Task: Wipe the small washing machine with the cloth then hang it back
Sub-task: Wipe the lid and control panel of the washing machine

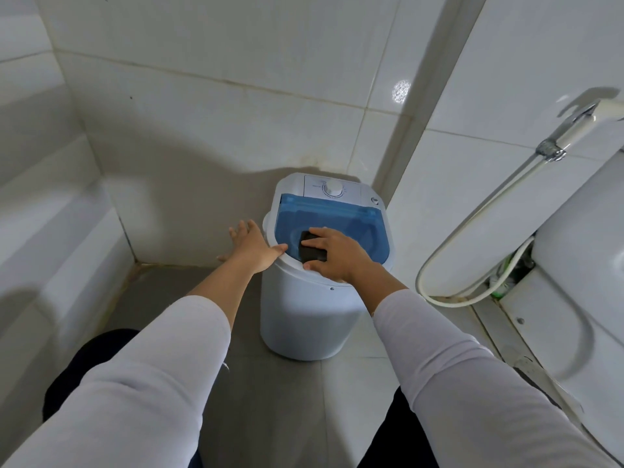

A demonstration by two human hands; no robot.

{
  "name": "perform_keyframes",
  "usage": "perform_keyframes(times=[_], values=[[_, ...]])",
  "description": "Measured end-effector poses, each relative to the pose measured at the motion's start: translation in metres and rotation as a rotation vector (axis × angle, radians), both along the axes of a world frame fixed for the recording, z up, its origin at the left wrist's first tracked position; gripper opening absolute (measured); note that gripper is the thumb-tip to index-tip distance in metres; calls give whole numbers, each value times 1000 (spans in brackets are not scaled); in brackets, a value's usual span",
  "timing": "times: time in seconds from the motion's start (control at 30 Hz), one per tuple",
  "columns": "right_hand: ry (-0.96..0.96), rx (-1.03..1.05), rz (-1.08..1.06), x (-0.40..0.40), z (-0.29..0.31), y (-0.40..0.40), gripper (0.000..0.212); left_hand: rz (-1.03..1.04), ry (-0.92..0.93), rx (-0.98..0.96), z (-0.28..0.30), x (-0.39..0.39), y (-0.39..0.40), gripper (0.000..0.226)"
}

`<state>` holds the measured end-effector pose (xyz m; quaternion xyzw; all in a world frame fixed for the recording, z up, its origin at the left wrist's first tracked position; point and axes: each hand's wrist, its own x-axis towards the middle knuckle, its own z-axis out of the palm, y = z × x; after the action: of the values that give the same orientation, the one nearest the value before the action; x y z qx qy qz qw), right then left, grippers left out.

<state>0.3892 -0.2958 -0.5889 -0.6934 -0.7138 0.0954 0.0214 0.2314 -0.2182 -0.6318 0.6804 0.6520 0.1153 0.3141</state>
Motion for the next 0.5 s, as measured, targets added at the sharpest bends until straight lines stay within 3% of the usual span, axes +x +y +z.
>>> perform_keyframes(times=[0.5], values=[[94, 40, -163, 72, -3, -45, 51, -122, 50, 48, 8, 23, -11, 118]])
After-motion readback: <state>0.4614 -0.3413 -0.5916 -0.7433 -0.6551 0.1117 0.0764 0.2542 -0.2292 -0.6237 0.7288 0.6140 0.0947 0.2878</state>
